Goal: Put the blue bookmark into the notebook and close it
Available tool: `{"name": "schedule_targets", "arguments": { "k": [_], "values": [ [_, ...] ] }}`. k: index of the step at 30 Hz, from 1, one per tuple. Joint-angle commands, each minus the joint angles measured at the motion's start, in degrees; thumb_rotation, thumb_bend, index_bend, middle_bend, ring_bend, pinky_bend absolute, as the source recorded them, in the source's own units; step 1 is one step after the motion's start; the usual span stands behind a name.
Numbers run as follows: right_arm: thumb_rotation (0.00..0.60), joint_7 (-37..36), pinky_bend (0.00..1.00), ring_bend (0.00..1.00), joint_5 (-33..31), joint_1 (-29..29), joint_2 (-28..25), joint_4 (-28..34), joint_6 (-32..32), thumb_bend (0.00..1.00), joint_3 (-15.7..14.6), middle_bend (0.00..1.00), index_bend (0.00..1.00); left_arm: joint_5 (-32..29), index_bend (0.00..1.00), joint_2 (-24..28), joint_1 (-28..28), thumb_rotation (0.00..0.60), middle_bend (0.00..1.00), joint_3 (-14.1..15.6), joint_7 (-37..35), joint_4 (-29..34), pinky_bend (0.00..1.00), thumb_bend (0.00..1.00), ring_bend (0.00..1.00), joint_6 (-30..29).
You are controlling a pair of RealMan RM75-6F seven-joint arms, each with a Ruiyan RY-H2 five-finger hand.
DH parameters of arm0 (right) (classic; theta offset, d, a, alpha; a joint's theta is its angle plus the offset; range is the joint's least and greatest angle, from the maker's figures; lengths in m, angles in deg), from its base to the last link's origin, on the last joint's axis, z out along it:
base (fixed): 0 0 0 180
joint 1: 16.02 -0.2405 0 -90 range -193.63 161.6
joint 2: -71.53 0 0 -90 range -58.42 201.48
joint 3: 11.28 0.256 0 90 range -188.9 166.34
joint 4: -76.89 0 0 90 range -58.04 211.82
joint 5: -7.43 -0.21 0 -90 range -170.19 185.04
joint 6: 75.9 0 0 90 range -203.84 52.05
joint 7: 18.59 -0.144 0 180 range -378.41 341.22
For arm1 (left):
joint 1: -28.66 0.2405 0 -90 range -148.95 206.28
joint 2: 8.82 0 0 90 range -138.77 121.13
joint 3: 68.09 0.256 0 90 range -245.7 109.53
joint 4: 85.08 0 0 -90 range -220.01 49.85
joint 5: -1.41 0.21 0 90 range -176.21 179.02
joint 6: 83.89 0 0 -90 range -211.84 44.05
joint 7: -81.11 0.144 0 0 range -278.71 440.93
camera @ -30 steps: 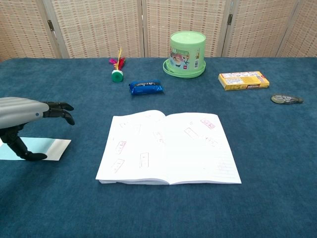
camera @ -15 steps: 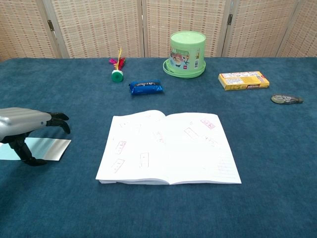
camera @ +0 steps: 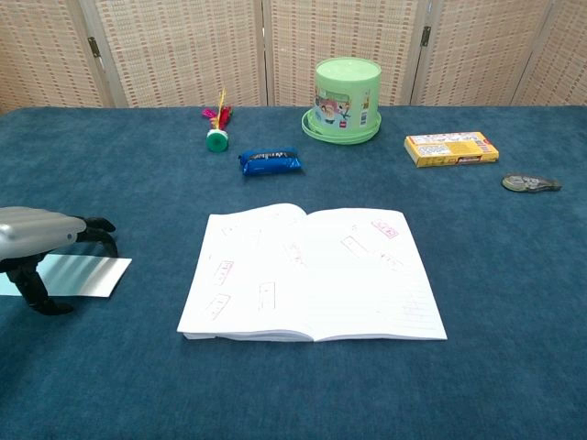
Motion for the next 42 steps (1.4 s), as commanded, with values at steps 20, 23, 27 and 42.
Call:
{"name": "schedule_targets", "arguments": {
  "k": [20, 23, 27, 42],
  "values": [
    [0.600, 0.3, 0.20, 0.11, -0.5, 0.1, 0.0, 0.0, 0.5, 0.30, 0.0, 0.21, 0.12, 1.1, 0.31, -3.5, -0.4, 0.600, 0.00, 0.6, -3.3, -4.7, 0.16, 0.28, 0.00, -1.9],
    [0.600, 0.2, 0.20, 0.11, -0.6, 0.3, 0.1, -0.1, 0.4, 0.30, 0.0, 0.21, 0.12, 1.4, 0.34, -3.9, -0.3, 0.600, 0.00, 0.7, -3.6, -5.3, 0.16, 0.28, 0.00, -2.2],
    [0.600, 0.1, 0.20, 0.11, -0.6, 0.3, 0.1, -0.2, 0.3, 0.30, 0.1, 0.21, 0.12, 2.4, 0.39, -4.3, 0.0, 0.600, 0.00, 0.8, -4.1, -5.9, 0.16, 0.28, 0.00, -2.8],
    [0.600, 0.6, 0.20, 0.11, -0.9, 0.6, -0.3, 0.3, -0.1, 0.31, 0.3, 0.21, 0.12, 8.2, 0.42, -2.6, 1.0, 0.600, 0.00, 1.8, -4.5, -3.0, 0.16, 0.28, 0.00, -5.1]
  ]
}}
